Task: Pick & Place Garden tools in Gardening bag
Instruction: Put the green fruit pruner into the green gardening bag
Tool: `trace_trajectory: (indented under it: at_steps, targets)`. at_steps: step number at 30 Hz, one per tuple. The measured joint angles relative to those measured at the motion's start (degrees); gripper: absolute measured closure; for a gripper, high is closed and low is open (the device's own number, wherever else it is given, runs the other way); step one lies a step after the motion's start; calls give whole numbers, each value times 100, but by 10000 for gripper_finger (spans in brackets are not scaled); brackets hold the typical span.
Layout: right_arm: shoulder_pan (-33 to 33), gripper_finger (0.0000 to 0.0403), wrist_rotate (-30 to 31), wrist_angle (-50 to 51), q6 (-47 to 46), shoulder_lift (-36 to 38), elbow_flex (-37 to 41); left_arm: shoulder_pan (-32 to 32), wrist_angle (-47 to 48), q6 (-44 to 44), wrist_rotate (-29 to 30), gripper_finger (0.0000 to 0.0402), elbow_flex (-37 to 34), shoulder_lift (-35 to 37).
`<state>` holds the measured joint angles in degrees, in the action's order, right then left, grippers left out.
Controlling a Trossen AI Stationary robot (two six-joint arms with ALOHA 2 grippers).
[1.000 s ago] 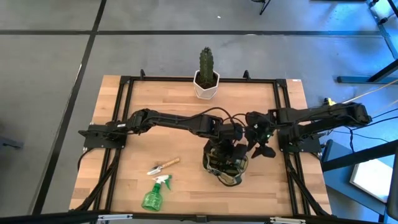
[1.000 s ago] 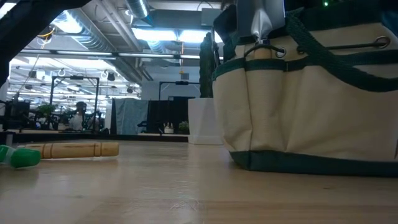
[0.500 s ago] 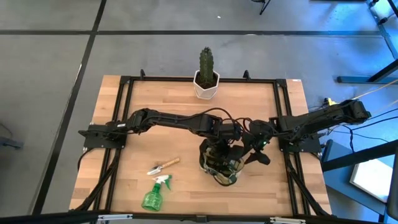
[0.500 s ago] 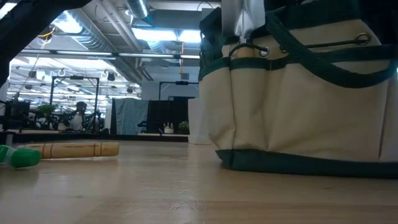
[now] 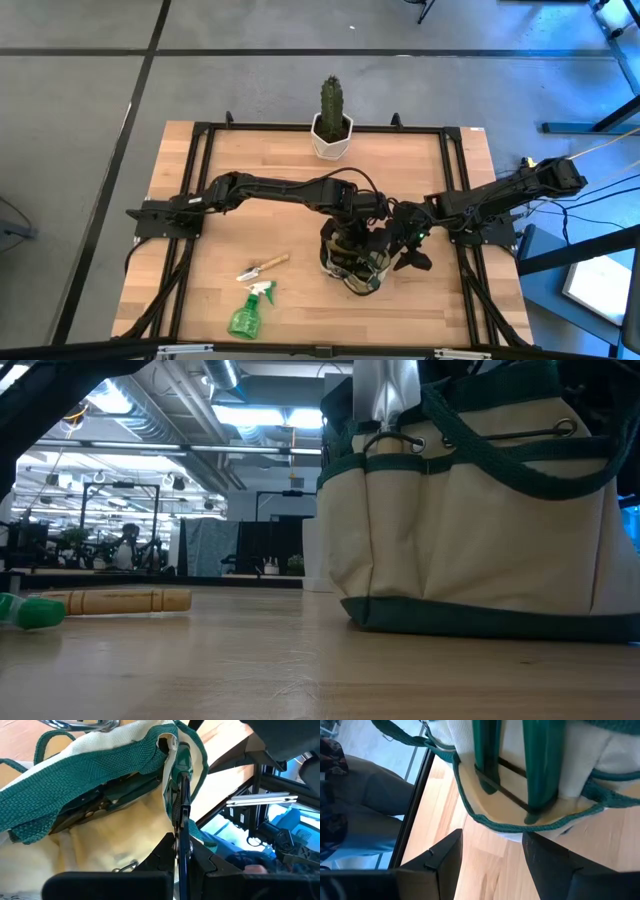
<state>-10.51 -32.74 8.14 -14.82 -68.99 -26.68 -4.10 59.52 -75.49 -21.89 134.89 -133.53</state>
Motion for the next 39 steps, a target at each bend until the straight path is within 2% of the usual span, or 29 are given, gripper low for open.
trace_trajectory:
  at_steps: [6,13,21,27,34,39]
  targets:
    - [-10,194,63,-393,-133,-176,2,-4,-141,1,20,394,2,11]
    - [-10,194,92,-642,-127,-508,-2,-9,-555,5,72,369,2,11]
    - [-9,194,125,-724,-127,-525,-2,-99,-745,21,50,348,2,11]
    - [-6,194,125,-725,-127,-525,-2,-163,-825,-25,148,301,-50,15]
    - [14,194,-11,-709,-67,-519,-2,-233,-915,-106,684,232,-70,15]
    - [14,194,-30,-677,2,-402,-2,-269,-950,-144,795,215,-74,15]
